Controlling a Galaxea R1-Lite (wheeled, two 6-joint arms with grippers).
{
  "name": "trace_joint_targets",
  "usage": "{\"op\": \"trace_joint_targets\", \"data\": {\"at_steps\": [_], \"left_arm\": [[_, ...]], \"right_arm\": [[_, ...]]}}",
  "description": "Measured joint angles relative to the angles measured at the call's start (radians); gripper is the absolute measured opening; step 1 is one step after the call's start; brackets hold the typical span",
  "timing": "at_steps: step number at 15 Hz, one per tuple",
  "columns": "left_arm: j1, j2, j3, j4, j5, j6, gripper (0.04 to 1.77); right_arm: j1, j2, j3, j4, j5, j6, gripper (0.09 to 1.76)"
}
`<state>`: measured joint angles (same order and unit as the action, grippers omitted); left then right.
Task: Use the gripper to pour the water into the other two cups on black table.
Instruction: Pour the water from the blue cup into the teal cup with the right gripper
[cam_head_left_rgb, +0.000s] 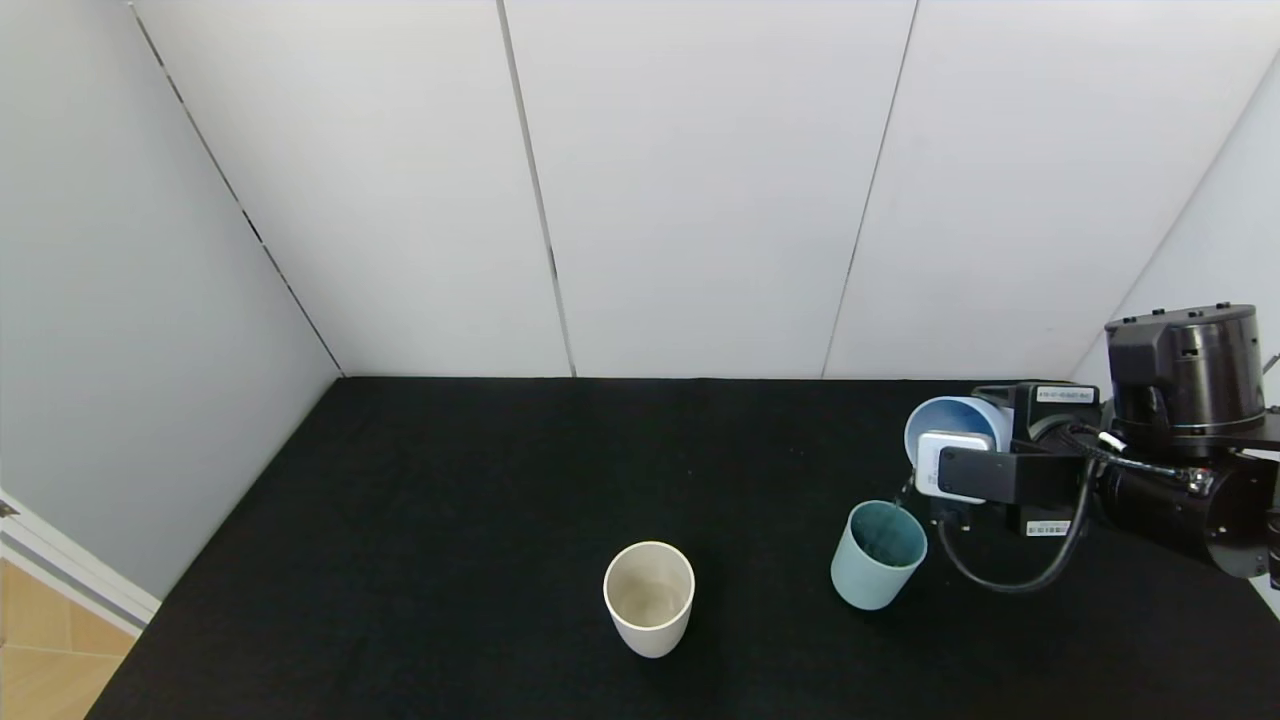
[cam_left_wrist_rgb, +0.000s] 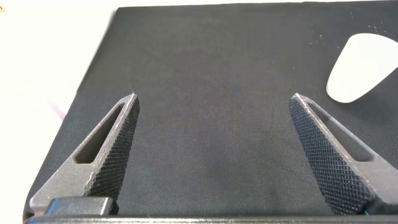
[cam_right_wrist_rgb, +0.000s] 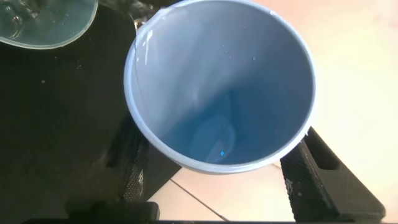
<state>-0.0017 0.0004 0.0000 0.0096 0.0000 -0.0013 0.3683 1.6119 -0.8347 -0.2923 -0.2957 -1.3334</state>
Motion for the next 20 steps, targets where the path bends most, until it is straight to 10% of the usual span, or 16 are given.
{"op": "trace_joint_targets", "data": {"at_steps": [5,20], "left_arm": [[0.0,0.0,0.0,0.001,0.0,0.0,1.72],[0.0,0.0,0.0,0.001,0.0,0.0,1.72]], "right_arm": [[0.001,-0.001,0.01,0.001,0.002,0.034,1.25],[0.114,-0.054,-0.187,0.369,0.135,0.644,1.25]]}}
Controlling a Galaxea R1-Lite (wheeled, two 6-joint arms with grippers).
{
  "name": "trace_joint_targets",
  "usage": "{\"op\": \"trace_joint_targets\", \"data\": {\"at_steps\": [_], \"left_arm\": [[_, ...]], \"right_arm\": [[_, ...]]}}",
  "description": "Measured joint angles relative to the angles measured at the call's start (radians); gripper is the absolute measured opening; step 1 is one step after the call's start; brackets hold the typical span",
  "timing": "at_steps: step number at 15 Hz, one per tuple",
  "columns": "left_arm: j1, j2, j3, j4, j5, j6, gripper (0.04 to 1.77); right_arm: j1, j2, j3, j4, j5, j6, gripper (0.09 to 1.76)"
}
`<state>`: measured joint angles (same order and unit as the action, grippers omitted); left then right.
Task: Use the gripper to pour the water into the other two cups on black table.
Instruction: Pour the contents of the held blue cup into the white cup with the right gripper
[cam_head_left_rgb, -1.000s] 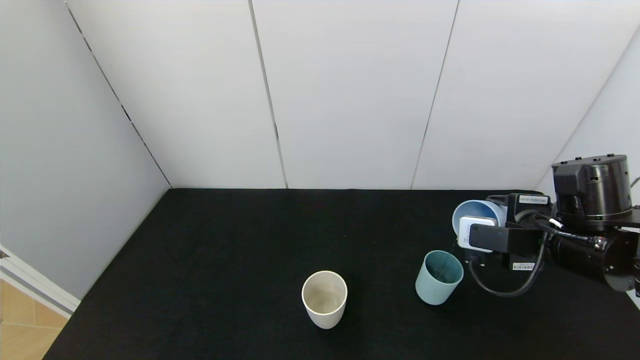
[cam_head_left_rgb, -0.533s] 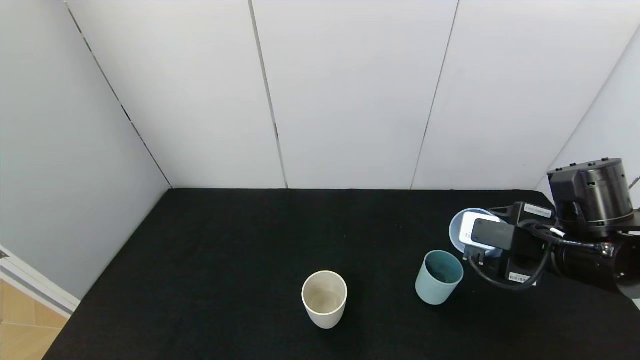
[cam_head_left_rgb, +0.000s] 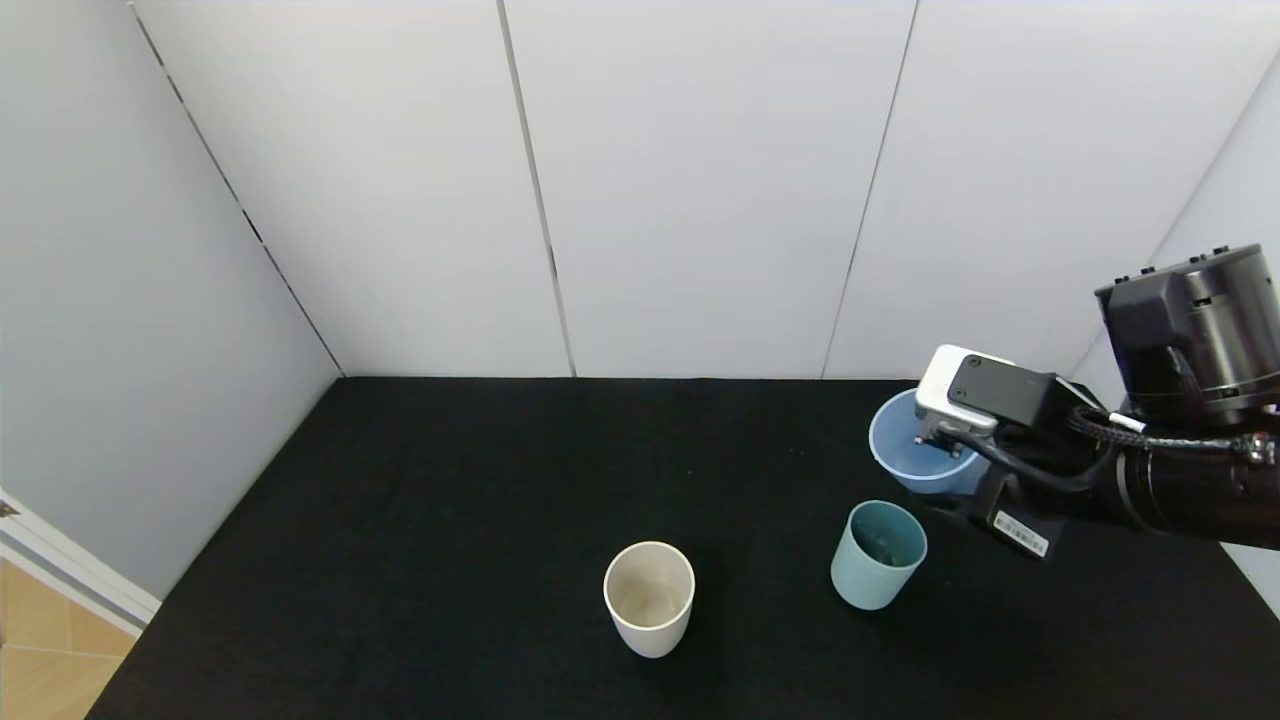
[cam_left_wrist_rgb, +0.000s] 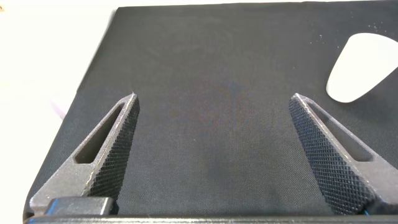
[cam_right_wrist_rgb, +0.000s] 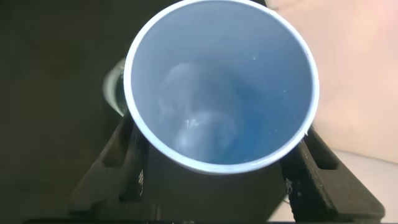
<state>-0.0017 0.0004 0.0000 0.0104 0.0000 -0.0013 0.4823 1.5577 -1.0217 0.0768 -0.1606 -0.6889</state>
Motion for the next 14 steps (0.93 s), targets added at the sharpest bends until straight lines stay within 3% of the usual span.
{"op": "trace_joint_targets", "data": {"at_steps": [4,9,14], "left_arm": [[0.0,0.0,0.0,0.0,0.0,0.0,1.72],[0.0,0.0,0.0,0.0,0.0,0.0,1.72],[0.0,0.0,0.0,0.0,0.0,0.0,1.72]], "right_arm": [[0.125,0.04,-0.102,0.039,-0.005,0.085,1.25],[0.235,0.14,-0.183,0.035,-0.021,0.094,1.25],[0.319,0.238,-0.239,0.023,-0.112,0.095,1.25]]}}
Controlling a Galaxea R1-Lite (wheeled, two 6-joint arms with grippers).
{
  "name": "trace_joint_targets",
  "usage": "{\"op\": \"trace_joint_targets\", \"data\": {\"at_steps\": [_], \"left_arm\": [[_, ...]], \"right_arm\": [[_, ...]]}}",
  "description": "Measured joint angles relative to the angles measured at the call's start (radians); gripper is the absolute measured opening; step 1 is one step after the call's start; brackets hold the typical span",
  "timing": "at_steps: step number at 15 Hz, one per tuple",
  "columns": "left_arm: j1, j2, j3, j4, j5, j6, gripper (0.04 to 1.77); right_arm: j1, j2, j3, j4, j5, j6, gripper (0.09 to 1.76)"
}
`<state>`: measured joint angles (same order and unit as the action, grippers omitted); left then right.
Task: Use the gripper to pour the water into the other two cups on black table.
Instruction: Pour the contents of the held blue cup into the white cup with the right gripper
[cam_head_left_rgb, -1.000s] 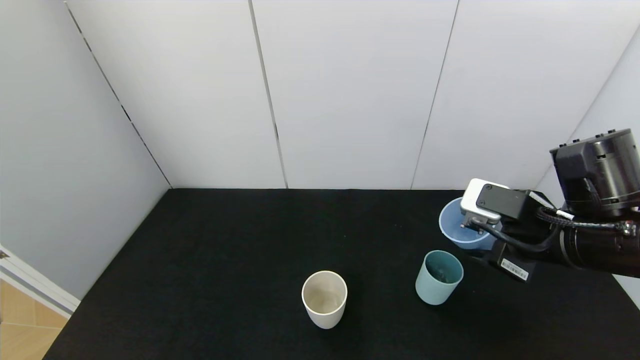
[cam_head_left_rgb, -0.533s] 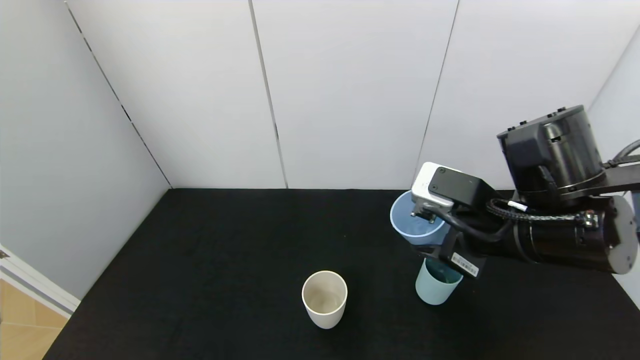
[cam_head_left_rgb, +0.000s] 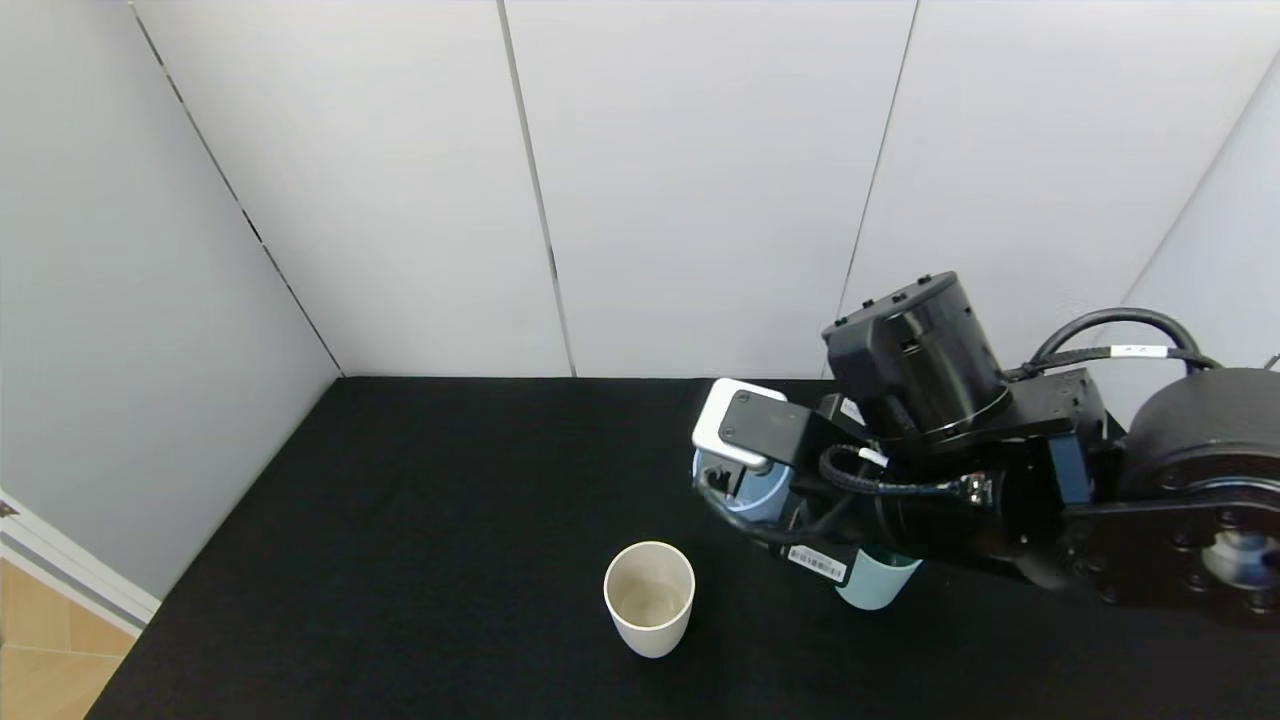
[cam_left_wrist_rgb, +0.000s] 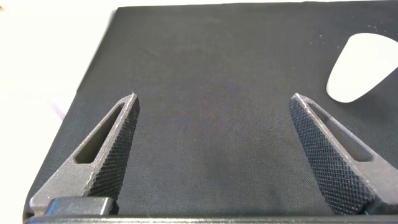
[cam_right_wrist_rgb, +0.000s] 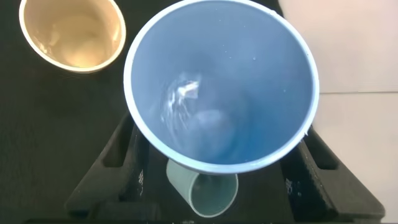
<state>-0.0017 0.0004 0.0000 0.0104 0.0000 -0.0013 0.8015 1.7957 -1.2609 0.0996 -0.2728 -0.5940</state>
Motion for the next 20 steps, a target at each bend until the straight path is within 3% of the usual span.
{"op": "trace_joint_targets", "data": {"at_steps": [4,11,15,20], "left_arm": [[0.0,0.0,0.0,0.0,0.0,0.0,1.72],[0.0,0.0,0.0,0.0,0.0,0.0,1.72],[0.0,0.0,0.0,0.0,0.0,0.0,1.72],[0.0,0.0,0.0,0.0,0.0,0.0,1.72]], "right_arm": [[0.05,0.054,-0.01,0.0,-0.093,-0.003,1.25],[0.087,0.114,-0.029,0.004,-0.142,-0.036,1.25],[0.101,0.14,-0.045,0.006,-0.237,-0.11,1.25],[0.111,0.149,-0.054,0.007,-0.282,-0.177,1.25]]}}
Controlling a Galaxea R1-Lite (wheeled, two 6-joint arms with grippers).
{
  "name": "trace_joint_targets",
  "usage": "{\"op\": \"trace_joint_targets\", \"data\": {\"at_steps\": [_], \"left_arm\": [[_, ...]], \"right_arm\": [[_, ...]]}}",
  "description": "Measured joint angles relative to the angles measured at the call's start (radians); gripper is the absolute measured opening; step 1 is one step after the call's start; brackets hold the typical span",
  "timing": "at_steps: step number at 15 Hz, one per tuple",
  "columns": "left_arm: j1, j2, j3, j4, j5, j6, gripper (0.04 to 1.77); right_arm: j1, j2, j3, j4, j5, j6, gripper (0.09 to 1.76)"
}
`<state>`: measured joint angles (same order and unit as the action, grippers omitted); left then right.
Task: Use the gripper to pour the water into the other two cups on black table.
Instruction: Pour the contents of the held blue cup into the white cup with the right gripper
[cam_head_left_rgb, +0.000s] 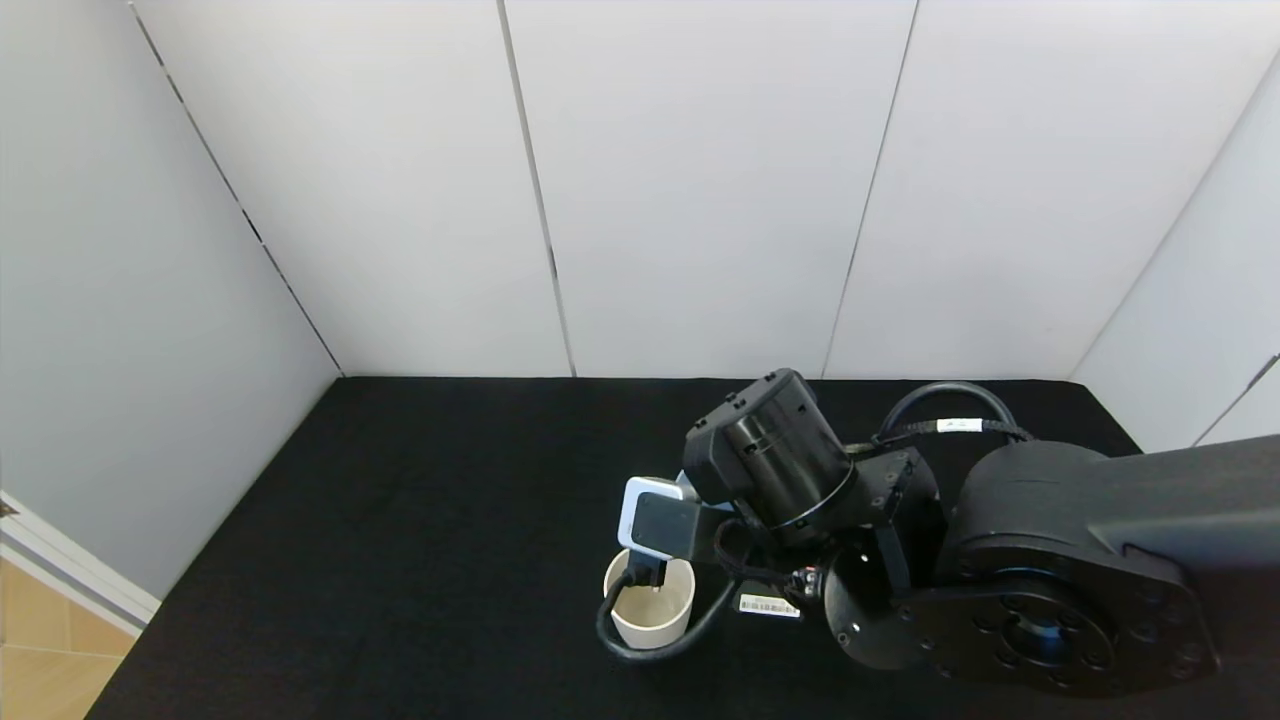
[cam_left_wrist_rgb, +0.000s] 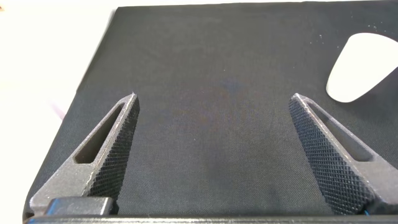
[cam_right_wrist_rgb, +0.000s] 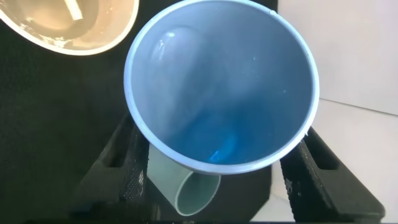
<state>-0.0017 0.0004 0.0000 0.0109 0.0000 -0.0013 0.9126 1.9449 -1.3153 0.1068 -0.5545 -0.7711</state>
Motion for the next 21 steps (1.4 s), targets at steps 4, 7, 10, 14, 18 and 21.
{"op": "trace_joint_targets", "data": {"at_steps": [4,7,10,14,18,21], "left_arm": [[0.0,0.0,0.0,0.0,0.0,0.0,1.72],[0.0,0.0,0.0,0.0,0.0,0.0,1.72],[0.0,0.0,0.0,0.0,0.0,0.0,1.72],[0.0,0.0,0.0,0.0,0.0,0.0,1.72],[0.0,0.0,0.0,0.0,0.0,0.0,1.72],[0.0,0.0,0.0,0.0,0.0,0.0,1.72]], "right_arm": [[0.019,-0.001,-0.013,-0.004,-0.037,-0.067,1.25],[0.037,-0.003,-0.02,-0.003,-0.06,-0.095,1.25],[0.047,-0.004,-0.025,-0.003,-0.082,-0.136,1.25],[0.06,-0.007,-0.026,0.002,-0.107,-0.159,1.25],[0.067,-0.007,-0.022,-0.001,-0.132,-0.198,1.25],[0.074,-0.008,-0.02,-0.002,-0.137,-0.226,1.25]]}}
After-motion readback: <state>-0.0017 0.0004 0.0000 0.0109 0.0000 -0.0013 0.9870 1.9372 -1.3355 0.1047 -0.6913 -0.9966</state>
